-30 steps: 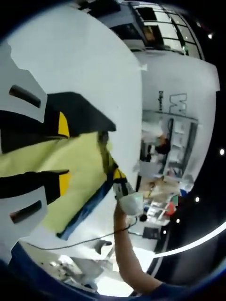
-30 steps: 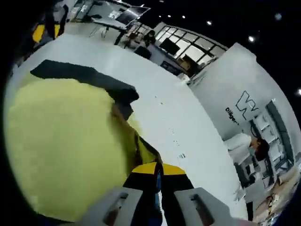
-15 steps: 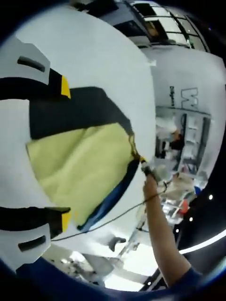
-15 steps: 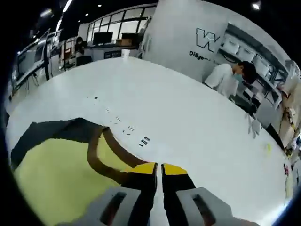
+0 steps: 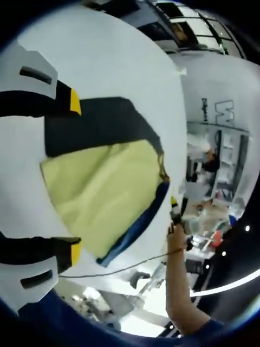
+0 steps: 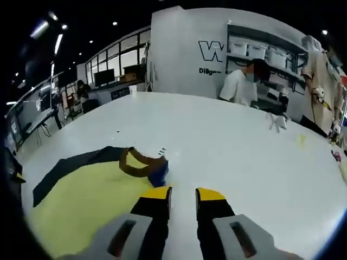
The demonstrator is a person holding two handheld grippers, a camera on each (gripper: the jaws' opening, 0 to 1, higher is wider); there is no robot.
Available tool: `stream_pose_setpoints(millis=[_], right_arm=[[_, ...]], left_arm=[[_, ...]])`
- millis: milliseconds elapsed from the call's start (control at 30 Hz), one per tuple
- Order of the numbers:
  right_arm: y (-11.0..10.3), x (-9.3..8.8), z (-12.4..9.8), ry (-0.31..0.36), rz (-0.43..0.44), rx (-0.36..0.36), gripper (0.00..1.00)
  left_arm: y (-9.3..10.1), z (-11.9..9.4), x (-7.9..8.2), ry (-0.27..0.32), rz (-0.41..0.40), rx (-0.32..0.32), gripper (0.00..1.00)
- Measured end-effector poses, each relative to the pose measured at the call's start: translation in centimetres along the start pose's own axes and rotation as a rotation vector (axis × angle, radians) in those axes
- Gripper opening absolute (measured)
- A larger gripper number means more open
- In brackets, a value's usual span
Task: Fold the garment on the visible template until the final outline fits inside the template.
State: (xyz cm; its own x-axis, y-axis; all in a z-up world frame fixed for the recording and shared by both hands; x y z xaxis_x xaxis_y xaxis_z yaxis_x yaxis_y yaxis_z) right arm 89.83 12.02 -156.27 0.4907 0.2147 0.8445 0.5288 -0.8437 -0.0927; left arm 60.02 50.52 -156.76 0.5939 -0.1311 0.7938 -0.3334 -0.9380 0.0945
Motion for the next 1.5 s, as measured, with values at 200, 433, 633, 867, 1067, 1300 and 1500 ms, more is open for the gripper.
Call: stream_pose_setpoints(millis=[200, 433, 633, 867, 1067, 1300, 1500], right_arm=[[-2.6, -5.1, -6.9, -0.011, 0.046, 0.046, 0.07], [-4.9, -9.0, -13.5, 0.046, 0.207, 0.016, 0.13], [-6.6, -11.6, -17.6, 0.084, 0.285, -0.025, 0.14], [-10.0, -13.8, -21.3, 0.128, 0.372, -0.046, 0.14], [-12.2, -15.5, -23.7, 0.135, 0.419, -0.063, 0.14], [-13.7, -16.9, -24.6, 0.130, 0.453, -0.056, 0.15], [-14.7, -17.8, -25.1, 0.119, 0.479, -0.051, 0.16]], left_arm=[[-1.0, -0.2, -1.4, -0.050, -0.021, 0.096, 0.74], [-2.0, -0.2, -2.4, -0.054, 0.138, 0.209, 0.65], [-1.6, 1.0, -2.0, -0.014, 0.364, 0.294, 0.61], [-1.4, 2.4, -2.9, -0.012, 0.608, 0.341, 0.59], [-1.6, 1.6, -3.1, 0.036, 0.716, 0.348, 0.57], [-1.5, 0.4, -2.9, 0.051, 0.806, 0.348, 0.54], [-2.2, 0.7, -3.1, 0.036, 0.863, 0.341, 0.52]])
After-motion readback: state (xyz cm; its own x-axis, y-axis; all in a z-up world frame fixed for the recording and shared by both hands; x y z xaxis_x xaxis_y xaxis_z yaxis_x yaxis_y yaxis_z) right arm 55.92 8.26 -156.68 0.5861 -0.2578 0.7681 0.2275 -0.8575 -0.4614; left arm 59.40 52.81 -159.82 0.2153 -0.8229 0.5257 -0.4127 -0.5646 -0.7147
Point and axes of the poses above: the point that each gripper's makers call its tool centre point, and the gripper's own axes: z roughly forward along the fingers, y roughly to its right, x roughly out of its top, the point moved 8 cm from there along -z, roughly backward along the fingers, and after that the axes turned 7 degrees about x, right-handed, at the moved point
